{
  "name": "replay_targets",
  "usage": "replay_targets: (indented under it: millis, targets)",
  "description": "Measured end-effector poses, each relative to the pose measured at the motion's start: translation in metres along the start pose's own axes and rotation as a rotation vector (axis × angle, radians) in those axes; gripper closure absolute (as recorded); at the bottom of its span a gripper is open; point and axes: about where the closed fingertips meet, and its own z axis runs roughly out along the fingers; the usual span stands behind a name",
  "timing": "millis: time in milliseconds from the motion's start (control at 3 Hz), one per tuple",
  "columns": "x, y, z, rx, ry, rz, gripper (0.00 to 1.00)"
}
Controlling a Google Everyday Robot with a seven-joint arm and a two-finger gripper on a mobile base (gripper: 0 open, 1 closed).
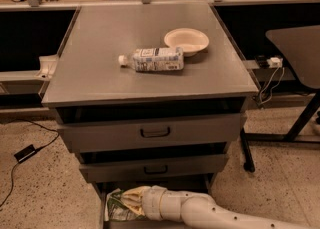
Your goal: Pick green jalapeno chip bag from bottom drawer and place on counter
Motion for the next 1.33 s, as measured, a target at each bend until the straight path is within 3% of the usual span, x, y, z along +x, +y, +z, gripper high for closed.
replay_targets:
  millis: [333, 667, 1000, 1333]
  targets:
    - [-0.038, -0.085, -0.037, 0.042, -0.029, -0.058, 1.0]
    - [-0.052, -0.089, -0.041, -0.007, -0.062, -0.063, 1.0]
    - [-0.052, -0.089, -0.041, -0.008, -0.062, -0.063, 1.0]
    - [-0.08, -0.116, -0.051, -0.018, -0.082, -0.142, 1.0]
